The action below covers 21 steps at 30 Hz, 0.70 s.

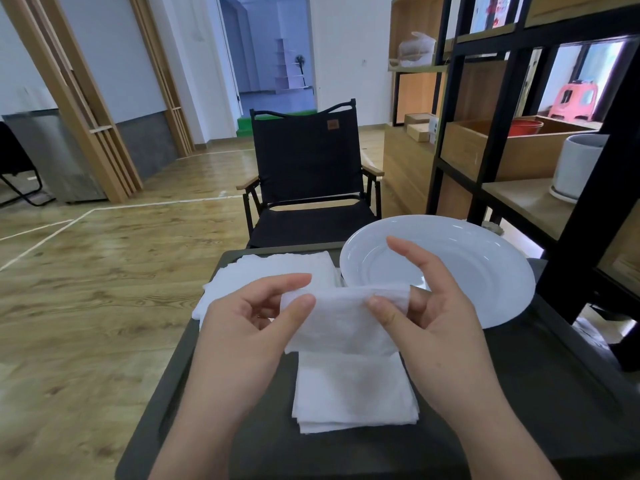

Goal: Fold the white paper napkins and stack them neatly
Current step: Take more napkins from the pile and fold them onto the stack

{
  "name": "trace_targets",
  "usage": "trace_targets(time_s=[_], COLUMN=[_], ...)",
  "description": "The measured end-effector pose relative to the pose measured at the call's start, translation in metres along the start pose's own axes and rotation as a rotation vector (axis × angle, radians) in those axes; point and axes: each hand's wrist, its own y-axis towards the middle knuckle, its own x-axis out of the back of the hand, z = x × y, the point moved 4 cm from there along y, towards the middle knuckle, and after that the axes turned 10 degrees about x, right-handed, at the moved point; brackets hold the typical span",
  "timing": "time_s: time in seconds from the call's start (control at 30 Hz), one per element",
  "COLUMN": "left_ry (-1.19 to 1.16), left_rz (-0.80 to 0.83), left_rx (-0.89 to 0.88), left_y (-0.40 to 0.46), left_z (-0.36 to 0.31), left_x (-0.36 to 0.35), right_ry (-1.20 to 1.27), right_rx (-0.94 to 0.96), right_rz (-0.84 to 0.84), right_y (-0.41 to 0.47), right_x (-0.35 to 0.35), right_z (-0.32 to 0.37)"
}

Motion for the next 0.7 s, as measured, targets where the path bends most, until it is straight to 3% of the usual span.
trace_targets(time_s=[0.27, 0.37, 0.53, 0.7], left_ry=[0.164, 0.215, 0.248, 0.097], left_rz=[0.053, 0.003, 0.009, 0.05], left_rx=[0.004, -0.013, -0.107, -0.063], left_y=[0.0, 0.0, 0.0, -0.004], left_z=[0.001, 0.003, -0.003, -0.007], left_x=[0.001, 0.004, 0.004, -0.002], right_ry=[-0.028, -0.04, -0.19, -0.14], right_rx=[0.05, 0.034, -0.027, -0.075], right_rz=[0.095, 0.103, 0.079, 0.052], right_y=[0.0, 0.0, 0.0, 0.0], right_x=[0.003, 0.004, 0.006, 0.007], right_z=[-0.001, -0.005, -0.012, -0.014])
